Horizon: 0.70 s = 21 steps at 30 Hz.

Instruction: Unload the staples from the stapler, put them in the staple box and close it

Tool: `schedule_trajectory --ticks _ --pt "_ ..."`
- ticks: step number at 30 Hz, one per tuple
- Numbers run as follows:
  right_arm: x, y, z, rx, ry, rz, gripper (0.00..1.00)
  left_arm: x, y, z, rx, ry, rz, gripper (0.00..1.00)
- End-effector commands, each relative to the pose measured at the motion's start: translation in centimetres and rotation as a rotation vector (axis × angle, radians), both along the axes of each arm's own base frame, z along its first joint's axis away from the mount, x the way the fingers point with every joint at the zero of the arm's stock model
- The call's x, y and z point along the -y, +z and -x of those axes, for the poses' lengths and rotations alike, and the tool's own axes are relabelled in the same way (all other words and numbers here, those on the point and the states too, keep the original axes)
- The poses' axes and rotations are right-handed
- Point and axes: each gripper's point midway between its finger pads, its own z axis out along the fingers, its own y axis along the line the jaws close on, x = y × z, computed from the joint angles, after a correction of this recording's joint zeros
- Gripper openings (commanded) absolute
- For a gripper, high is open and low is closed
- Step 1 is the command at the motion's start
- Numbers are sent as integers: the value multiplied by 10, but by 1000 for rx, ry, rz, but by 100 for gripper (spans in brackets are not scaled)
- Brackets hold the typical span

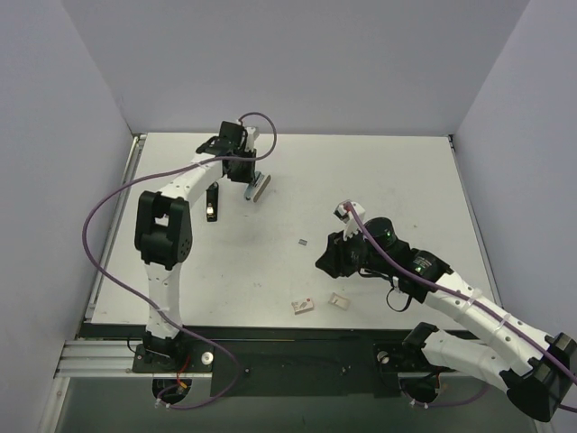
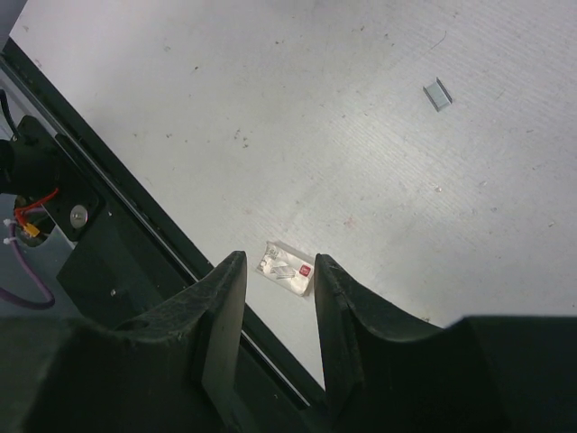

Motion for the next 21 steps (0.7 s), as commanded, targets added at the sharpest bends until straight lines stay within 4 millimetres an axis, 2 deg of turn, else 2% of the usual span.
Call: schedule_trajectory --ticks 1,2,3,4,5,6,7,8,10,14,15,16,17,18,19,20,21 --pt "-4 29 -8 54 -21 -53 32 22 83 -4 195 -11 130 0" --pt "-4 30 -10 50 -31 -57 33 26 78 4 182 -19 132 0" --pt "-4 34 -12 56 -43 -63 33 29 93 7 214 -20 150 0" --pt "-4 35 -13 52 -51 -66 33 33 90 15 208 -28 149 0" --pt "-5 40 -15 60 -59 -76 35 36 102 20 231 -35 159 0" --pt "-6 43 -17 57 -69 -84 36 40 99 28 223 -42 158 0" --pt "-5 47 -19 65 -83 -88 38 42 114 33 253 -46 177 0" --pt "-5 50 -21 60 -96 -99 40 46 108 42 237 -53 180 0" --pt "-5 58 -25 65 -125 -118 44 51 131 59 281 -60 223 0" --pt "-2 70 -37 59 -215 -150 50 58 143 86 332 -70 206 0" --pt "-3 76 -38 56 -229 -166 50 58 139 92 330 -70 193 0" --pt "-2 76 -41 51 -248 -168 51 63 150 100 359 -76 192 0" --pt "-3 79 -44 41 -269 -181 51 70 146 111 357 -96 190 0" --pt "-2 78 -47 35 -287 -181 52 72 157 118 382 -99 204 0" --pt "-4 82 -48 23 -305 -201 53 75 154 125 390 -99 192 0" --pt "-5 82 -50 13 -314 -205 53 75 163 131 413 -95 200 0" --pt "-8 83 -52 -2 -327 -224 55 79 161 138 418 -101 202 0"
